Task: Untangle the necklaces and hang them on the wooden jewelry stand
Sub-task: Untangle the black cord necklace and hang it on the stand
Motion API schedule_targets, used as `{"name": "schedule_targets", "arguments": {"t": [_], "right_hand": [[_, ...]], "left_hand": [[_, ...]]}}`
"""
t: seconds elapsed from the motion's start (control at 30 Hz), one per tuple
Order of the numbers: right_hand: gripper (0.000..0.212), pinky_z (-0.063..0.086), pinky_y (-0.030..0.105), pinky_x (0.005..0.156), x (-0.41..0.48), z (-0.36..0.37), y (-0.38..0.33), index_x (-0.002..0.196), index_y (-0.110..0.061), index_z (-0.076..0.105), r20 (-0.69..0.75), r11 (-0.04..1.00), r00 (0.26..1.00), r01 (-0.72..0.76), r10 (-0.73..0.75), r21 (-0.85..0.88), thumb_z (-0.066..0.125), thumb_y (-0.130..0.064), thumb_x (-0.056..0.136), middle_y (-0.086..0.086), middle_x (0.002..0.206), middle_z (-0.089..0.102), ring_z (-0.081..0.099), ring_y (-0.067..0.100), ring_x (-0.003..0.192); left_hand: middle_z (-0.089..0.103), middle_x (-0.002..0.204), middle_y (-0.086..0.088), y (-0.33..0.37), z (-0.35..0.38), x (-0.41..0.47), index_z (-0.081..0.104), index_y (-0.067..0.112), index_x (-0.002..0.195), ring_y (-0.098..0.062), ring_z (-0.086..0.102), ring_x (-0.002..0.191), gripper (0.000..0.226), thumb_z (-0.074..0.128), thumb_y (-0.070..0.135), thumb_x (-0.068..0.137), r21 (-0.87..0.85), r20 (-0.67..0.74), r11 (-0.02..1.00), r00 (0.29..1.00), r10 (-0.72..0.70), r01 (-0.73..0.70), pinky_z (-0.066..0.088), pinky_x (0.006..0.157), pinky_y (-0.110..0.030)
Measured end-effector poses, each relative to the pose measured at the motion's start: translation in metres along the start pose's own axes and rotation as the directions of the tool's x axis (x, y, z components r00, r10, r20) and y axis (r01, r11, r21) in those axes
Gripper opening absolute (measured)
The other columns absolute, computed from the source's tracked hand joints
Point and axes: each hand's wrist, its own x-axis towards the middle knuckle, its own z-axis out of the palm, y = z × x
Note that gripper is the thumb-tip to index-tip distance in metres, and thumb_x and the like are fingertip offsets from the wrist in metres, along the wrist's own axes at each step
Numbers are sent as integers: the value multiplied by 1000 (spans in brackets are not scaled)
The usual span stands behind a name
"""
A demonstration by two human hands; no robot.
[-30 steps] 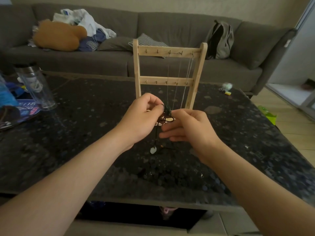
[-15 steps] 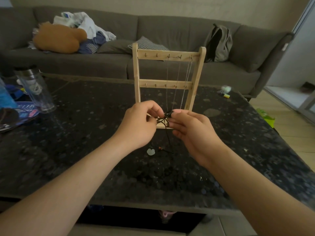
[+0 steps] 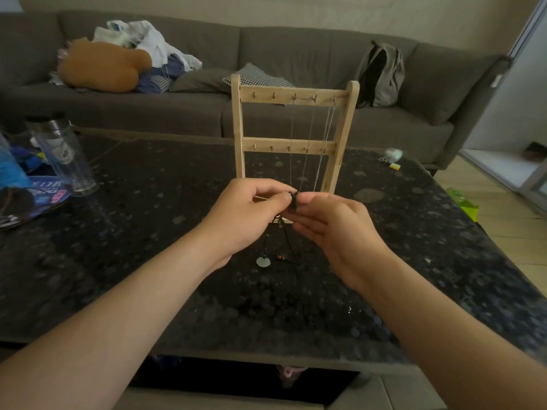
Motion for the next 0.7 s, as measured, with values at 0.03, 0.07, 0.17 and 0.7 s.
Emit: {"name": "schedule_targets", "arguments": {"t": [0.03,0.07,0.17,0.7], "right_hand": [[22,60,42,101,0,0,-1,117,-9,72,-1,1000,1000,-10,10,29,58,-2,102,12,106,83,81,24,103],[26,60,43,99,1,0,-2,122,-13,68,-1,999,1000,-18,18,48,54,-3,102,13,106,82,81,25,101],[31,60,42,96,2,1,-1,127,-24,67,2,999,1000,-18,18,-49,55,-8,104,7,103,83,81,23,98],[24,55,42,93,2,-3,-12,81,-14,64,-86,987,996,17,-3,157,57,-21,103,5,90,76,78,28,106]], "left_hand": [[79,110,20,-2,0,0,82,34,117,6,68,108,22,64,26,108,2,-16,1000,1000,14,-14,52,103,-30],[79,108,19,-3,0,1,82,34,115,6,68,106,21,63,26,109,-3,-23,1000,1000,16,-17,53,102,-30],[80,108,13,-2,2,1,82,33,113,-4,71,111,24,59,25,111,-60,11,998,1000,-29,30,53,110,-40],[42,63,6,8,-1,3,61,12,112,-9,31,57,11,53,20,110,-511,118,783,931,-345,355,38,67,-33]]}}
